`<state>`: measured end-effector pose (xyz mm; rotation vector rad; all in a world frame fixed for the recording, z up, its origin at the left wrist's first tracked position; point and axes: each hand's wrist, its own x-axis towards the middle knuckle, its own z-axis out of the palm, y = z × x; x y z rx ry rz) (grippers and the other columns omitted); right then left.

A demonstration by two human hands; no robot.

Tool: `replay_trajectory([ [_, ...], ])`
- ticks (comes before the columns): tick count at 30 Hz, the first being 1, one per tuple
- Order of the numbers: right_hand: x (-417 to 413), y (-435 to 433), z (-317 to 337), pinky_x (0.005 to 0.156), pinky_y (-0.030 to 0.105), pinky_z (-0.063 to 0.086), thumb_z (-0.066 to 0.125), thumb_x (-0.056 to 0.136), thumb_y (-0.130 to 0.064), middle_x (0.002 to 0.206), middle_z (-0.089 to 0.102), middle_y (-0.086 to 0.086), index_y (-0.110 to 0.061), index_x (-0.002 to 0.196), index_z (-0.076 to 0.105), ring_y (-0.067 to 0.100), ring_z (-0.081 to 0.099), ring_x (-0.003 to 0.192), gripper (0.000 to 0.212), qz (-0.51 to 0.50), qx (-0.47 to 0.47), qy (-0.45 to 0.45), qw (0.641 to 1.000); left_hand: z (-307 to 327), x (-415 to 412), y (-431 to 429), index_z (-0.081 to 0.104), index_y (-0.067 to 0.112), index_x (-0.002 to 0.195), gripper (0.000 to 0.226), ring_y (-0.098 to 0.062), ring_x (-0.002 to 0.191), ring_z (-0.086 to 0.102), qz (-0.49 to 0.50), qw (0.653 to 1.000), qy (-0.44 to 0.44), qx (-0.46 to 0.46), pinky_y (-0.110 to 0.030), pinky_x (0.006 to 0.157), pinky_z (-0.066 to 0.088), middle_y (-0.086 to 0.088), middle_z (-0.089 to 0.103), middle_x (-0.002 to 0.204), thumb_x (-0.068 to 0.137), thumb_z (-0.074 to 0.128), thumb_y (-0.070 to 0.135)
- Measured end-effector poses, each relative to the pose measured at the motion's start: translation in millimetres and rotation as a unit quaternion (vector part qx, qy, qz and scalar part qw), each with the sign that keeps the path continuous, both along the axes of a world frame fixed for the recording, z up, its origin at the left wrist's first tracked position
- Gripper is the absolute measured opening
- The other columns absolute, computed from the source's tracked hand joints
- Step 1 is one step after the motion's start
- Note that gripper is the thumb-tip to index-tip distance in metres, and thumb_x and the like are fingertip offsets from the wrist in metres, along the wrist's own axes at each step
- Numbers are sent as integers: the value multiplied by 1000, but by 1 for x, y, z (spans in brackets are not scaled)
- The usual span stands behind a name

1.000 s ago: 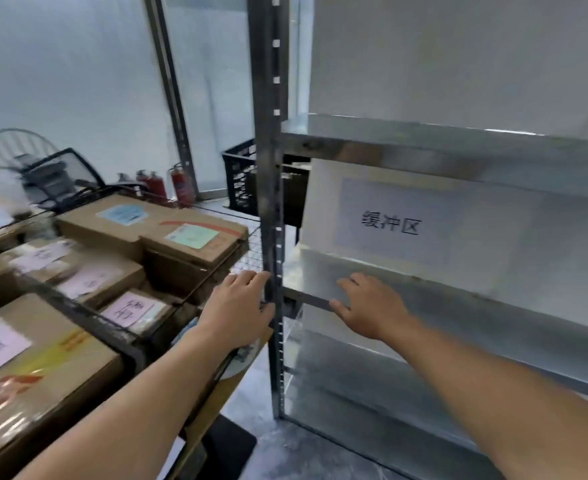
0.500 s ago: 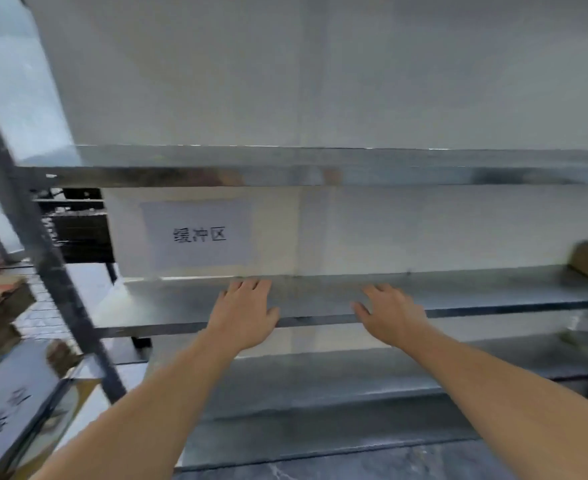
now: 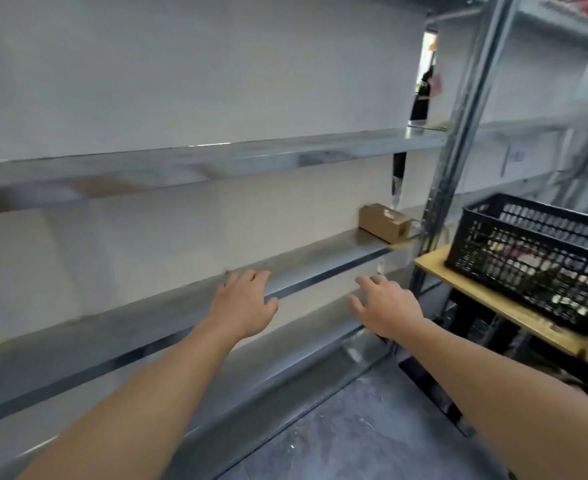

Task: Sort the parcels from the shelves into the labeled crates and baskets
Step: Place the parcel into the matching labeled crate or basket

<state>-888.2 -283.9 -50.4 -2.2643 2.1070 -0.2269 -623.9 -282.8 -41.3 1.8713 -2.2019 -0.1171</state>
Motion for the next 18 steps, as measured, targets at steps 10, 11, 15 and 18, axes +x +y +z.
replay_trajectory([
  [10,-103,-45,-33,92,43,45,35,103,-55,133,54,6,-24,135,49,31,54,121,47,-98,18,9,995,-30,-117,-95,32,25,148,57,-25,134,34,-95,994,-22,48,-39,108,34,0,40,148,95,43,41],
  [11,-110,-57,-32,94,44,45,35,103,-55,135,54,6,-24,138,48,32,53,123,48,-102,18,10,995,-32,-125,-109,33,25,148,56,-25,134,34,-102,993,-19,49,-38,108,33,0,40,148,95,43,40],
  [15,-134,-115,-31,98,46,46,33,104,-56,138,51,7,-25,144,43,31,50,128,52,-117,15,11,993,-37,-150,-177,37,24,145,54,-25,133,36,-119,992,-14,46,-39,108,34,0,41,146,94,44,41],
  [18,-145,-161,-29,100,45,45,33,104,-57,140,49,7,-26,146,41,31,50,128,52,-122,25,17,992,-34,-165,-231,33,24,148,57,-25,136,33,-127,990,-4,58,-40,110,33,1,38,150,95,45,42],
])
